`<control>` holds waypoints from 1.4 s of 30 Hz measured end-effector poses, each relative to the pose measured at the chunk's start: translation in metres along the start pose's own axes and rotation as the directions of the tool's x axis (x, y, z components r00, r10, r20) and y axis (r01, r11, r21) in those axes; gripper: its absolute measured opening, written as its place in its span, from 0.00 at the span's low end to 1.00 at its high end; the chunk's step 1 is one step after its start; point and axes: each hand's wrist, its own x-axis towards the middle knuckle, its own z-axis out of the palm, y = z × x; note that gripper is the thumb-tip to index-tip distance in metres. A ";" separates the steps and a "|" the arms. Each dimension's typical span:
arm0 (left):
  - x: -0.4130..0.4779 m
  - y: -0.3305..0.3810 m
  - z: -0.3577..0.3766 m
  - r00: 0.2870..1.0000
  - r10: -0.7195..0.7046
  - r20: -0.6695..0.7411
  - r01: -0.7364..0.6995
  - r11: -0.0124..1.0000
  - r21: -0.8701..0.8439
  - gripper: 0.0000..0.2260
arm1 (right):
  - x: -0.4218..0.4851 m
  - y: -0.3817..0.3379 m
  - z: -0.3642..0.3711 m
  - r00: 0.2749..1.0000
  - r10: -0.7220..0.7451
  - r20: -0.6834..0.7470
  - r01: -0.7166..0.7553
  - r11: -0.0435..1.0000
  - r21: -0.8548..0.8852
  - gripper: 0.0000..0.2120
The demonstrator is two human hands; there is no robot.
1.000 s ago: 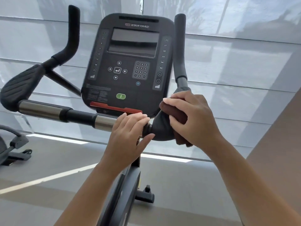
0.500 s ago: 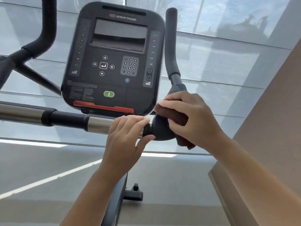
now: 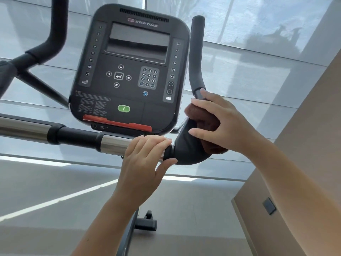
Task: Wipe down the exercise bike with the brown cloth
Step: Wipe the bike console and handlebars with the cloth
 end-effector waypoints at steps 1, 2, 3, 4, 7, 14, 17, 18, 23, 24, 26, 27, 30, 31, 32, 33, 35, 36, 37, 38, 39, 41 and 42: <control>0.000 0.000 0.001 1.000 0.000 -0.003 0.000 1.000 0.000 0.17 | -0.001 -0.001 0.002 0.999 0.048 0.000 -0.048 0.999 -0.010 0.30; 0.000 0.001 0.001 1.000 0.001 -0.005 -0.001 1.000 0.001 0.17 | -0.001 -0.003 0.004 0.995 0.094 -0.020 -0.094 0.995 -0.031 0.30; 0.000 0.001 0.001 1.000 0.002 -0.006 -0.002 1.000 0.002 0.17 | -0.002 -0.006 0.006 0.991 0.121 -0.055 -0.124 0.991 -0.052 0.29; 0.000 0.001 0.001 1.000 0.002 -0.005 -0.002 1.000 0.002 0.17 | -0.004 -0.009 0.009 0.988 0.124 -0.094 -0.130 0.990 -0.062 0.28; 0.000 0.002 0.000 1.000 -0.006 -0.002 0.006 1.000 0.000 0.17 | -0.014 -0.015 0.012 0.989 0.068 -0.133 -0.075 0.996 -0.044 0.25; -0.001 0.002 0.001 1.000 -0.009 0.003 0.009 1.000 0.002 0.17 | -0.057 -0.031 0.016 0.992 -0.093 -0.080 0.089 0.994 -0.057 0.28; 0.000 0.002 0.000 1.000 -0.003 0.006 0.003 1.000 0.002 0.17 | -0.045 -0.024 0.000 0.996 -0.053 -0.074 0.058 0.996 0.072 0.27; 0.000 0.002 -0.001 1.000 -0.004 0.008 0.004 1.000 0.002 0.17 | -0.035 -0.022 -0.004 0.992 -0.022 -0.123 0.030 0.997 0.070 0.27; 0.000 0.004 -0.002 1.000 -0.012 0.020 0.012 1.000 -0.012 0.17 | -0.010 -0.019 0.006 0.988 0.119 -0.097 -0.123 0.992 -0.036 0.26; 0.001 0.004 -0.002 1.000 -0.017 0.023 0.017 1.000 -0.017 0.17 | -0.015 -0.022 0.008 0.991 0.109 -0.076 -0.111 0.993 -0.024 0.27; 0.001 0.003 -0.002 0.999 -0.035 0.026 0.036 0.999 -0.034 0.17 | -0.031 -0.028 0.011 0.996 0.057 -0.067 -0.059 0.998 -0.017 0.27; 0.001 0.003 -0.003 0.999 -0.046 0.028 0.047 0.998 -0.043 0.17 | -0.040 -0.032 0.012 0.997 0.024 -0.070 -0.025 1.000 -0.019 0.27; 0.002 0.004 -0.004 0.997 -0.068 0.040 0.070 0.996 -0.059 0.17 | -0.063 -0.039 0.014 0.997 -0.075 -0.024 0.075 0.997 -0.011 0.27; 0.003 0.004 -0.005 0.997 -0.070 0.045 0.073 0.996 -0.059 0.17 | -0.065 -0.038 0.010 0.994 -0.106 0.006 0.106 0.994 0.011 0.27; 0.003 0.004 -0.005 0.996 -0.071 0.050 0.074 0.996 -0.058 0.17 | -0.064 -0.035 0.005 0.993 -0.117 0.021 0.116 0.992 0.046 0.27; 0.003 0.005 -0.006 0.996 -0.073 0.055 0.076 0.996 -0.056 0.18 | -0.058 -0.030 -0.001 0.995 -0.104 0.006 0.103 0.991 0.079 0.27; 0.003 0.005 -0.008 0.994 -0.082 0.068 0.085 0.995 -0.052 0.18 | -0.037 -0.019 -0.010 0.993 -0.032 -0.112 0.041 0.996 0.081 0.26; 0.003 0.006 -0.008 0.994 -0.085 0.073 0.089 0.995 -0.051 0.18 | -0.024 -0.014 -0.011 0.986 0.016 -0.164 -0.007 0.998 0.056 0.26; 0.003 0.006 -0.008 0.993 -0.088 0.076 0.092 0.994 -0.051 0.18 | -0.013 -0.012 -0.010 0.983 0.061 -0.174 -0.057 0.998 0.026 0.25; 0.003 0.007 -0.008 0.993 -0.092 0.077 0.096 0.994 -0.052 0.18 | -0.007 -0.011 -0.007 0.985 0.090 -0.146 -0.090 0.996 0.002 0.25; 0.003 0.007 -0.008 0.993 -0.094 0.077 0.098 0.994 -0.054 0.18 | -0.006 -0.010 -0.004 0.989 0.102 -0.111 -0.103 0.995 -0.009 0.25; 0.004 0.007 -0.007 0.992 -0.098 0.074 0.103 0.993 -0.058 0.17 | -0.016 -0.012 0.004 0.992 0.092 -0.091 -0.092 0.996 0.004 0.25; 0.003 0.008 -0.007 0.992 -0.102 0.074 0.106 0.993 -0.056 0.17 | -0.026 -0.014 0.007 0.993 0.068 -0.100 -0.067 0.998 0.017 0.25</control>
